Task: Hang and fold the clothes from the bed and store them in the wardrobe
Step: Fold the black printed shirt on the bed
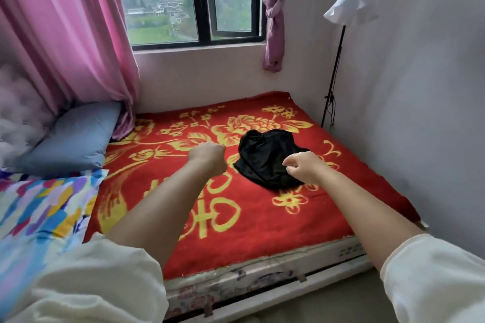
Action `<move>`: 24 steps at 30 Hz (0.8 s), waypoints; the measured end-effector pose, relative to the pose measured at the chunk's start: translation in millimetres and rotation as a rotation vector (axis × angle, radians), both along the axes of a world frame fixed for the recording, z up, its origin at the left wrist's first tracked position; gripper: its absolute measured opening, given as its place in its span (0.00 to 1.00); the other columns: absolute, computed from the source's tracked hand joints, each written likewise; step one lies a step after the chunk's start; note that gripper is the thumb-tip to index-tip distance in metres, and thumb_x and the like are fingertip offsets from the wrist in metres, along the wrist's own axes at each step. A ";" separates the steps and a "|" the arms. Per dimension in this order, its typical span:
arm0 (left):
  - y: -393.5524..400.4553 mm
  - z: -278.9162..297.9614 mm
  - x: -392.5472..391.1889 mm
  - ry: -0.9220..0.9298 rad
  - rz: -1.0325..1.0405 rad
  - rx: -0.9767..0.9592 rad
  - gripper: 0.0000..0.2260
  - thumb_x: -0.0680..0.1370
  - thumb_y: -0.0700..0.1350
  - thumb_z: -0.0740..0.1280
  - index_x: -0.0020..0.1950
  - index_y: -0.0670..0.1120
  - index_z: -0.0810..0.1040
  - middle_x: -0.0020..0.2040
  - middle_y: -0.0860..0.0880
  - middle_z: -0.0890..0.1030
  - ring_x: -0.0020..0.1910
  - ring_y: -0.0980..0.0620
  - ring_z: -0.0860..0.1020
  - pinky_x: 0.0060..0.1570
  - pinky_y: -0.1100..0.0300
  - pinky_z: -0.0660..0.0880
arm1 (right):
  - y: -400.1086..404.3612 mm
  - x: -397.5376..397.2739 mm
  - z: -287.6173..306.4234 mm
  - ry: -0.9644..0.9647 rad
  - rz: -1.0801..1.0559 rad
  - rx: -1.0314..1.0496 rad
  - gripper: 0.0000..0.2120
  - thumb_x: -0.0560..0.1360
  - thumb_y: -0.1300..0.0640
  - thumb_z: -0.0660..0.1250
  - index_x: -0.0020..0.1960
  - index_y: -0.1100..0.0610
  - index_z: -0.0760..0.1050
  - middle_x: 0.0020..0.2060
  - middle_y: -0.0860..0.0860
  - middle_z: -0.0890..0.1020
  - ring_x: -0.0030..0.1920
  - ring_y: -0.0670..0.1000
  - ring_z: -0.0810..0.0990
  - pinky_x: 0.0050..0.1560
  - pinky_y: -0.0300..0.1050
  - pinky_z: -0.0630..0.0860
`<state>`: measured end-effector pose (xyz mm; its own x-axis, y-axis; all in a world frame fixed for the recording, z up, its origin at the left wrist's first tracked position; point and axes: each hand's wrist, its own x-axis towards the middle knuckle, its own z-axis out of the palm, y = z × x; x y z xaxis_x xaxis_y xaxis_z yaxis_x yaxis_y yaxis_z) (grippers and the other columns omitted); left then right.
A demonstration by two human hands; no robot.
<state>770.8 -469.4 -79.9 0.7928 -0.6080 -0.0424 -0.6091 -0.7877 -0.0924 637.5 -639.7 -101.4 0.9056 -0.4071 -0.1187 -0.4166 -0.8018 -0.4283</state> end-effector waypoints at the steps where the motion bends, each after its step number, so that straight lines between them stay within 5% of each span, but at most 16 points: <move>1: -14.3 -6.7 18.2 0.020 -0.004 -0.009 0.17 0.79 0.44 0.59 0.68 0.48 0.67 0.64 0.46 0.72 0.63 0.47 0.71 0.48 0.56 0.72 | -14.1 15.5 -5.9 0.012 -0.012 0.010 0.16 0.79 0.60 0.56 0.65 0.59 0.72 0.64 0.52 0.74 0.64 0.50 0.72 0.58 0.37 0.67; 6: -95.2 -64.3 129.5 0.146 -0.039 0.034 0.17 0.79 0.43 0.57 0.69 0.46 0.66 0.62 0.45 0.73 0.60 0.45 0.73 0.43 0.56 0.71 | -103.3 109.6 -67.0 0.130 -0.095 0.044 0.15 0.78 0.60 0.56 0.62 0.58 0.74 0.60 0.53 0.78 0.57 0.51 0.76 0.48 0.36 0.69; 13: -175.6 -178.8 233.8 0.340 -0.046 0.171 0.13 0.78 0.42 0.57 0.62 0.43 0.69 0.59 0.45 0.74 0.58 0.44 0.73 0.51 0.53 0.72 | -194.3 191.0 -185.6 0.331 -0.182 0.108 0.15 0.77 0.59 0.57 0.62 0.56 0.74 0.57 0.52 0.79 0.50 0.50 0.78 0.50 0.42 0.73; 19: -237.1 -317.3 272.7 0.526 0.001 0.163 0.16 0.79 0.45 0.57 0.65 0.43 0.67 0.60 0.44 0.73 0.60 0.44 0.72 0.51 0.53 0.71 | -241.8 258.0 -330.5 0.436 -0.140 0.018 0.22 0.76 0.55 0.60 0.69 0.55 0.65 0.64 0.52 0.73 0.65 0.53 0.69 0.61 0.46 0.69; 22: -258.4 -389.5 281.2 0.602 0.060 0.105 0.17 0.78 0.45 0.57 0.67 0.45 0.66 0.62 0.45 0.72 0.63 0.44 0.70 0.56 0.52 0.70 | -252.5 286.0 -406.4 0.547 -0.083 -0.119 0.31 0.76 0.50 0.63 0.74 0.52 0.53 0.73 0.51 0.57 0.73 0.54 0.55 0.71 0.52 0.55; 24: -265.3 -423.0 280.1 0.630 0.070 0.067 0.19 0.78 0.46 0.58 0.69 0.46 0.64 0.63 0.46 0.71 0.64 0.45 0.69 0.58 0.52 0.69 | -262.8 292.5 -440.3 0.560 -0.105 -0.198 0.29 0.77 0.55 0.61 0.74 0.51 0.54 0.74 0.52 0.54 0.74 0.54 0.52 0.72 0.58 0.48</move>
